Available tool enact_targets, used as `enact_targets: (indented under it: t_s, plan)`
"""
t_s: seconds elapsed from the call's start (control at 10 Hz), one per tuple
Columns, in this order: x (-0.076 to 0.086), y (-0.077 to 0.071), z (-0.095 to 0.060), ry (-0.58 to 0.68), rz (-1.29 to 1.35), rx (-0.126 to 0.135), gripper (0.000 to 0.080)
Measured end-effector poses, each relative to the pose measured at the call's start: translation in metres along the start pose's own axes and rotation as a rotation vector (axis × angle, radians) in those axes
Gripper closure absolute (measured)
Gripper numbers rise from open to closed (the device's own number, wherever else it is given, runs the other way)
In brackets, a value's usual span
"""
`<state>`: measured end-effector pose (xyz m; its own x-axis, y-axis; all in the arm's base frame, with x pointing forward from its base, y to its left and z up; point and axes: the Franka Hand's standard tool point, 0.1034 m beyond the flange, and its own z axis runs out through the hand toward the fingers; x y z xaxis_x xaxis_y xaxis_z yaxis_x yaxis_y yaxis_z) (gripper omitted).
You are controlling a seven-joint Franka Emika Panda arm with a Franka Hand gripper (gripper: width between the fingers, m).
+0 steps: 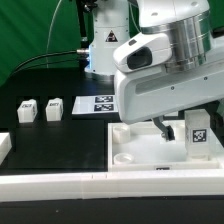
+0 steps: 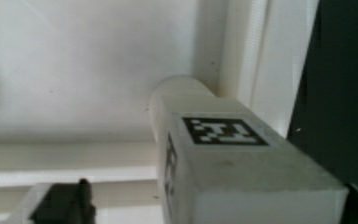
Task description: Assemble one leg
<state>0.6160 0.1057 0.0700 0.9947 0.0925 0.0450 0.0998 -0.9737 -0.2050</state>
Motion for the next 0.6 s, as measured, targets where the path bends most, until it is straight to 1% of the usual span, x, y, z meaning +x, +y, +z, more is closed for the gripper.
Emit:
enact_targets:
  t_s: [0.2, 0.3, 0.4, 0.6]
  plan:
    - [0.0, 0.0002, 0.0001, 0.0, 0.0, 0.0, 0.0484]
    - [0.0, 0.0003, 0.0, 0.0, 0.0, 0.0, 0.0484]
    - [0.0, 0.0003, 0.0, 0.0, 0.0, 0.0, 0.0506]
    - [0.0001, 0.0004, -0.0001, 0.0, 0.016, 0.0, 0.0506]
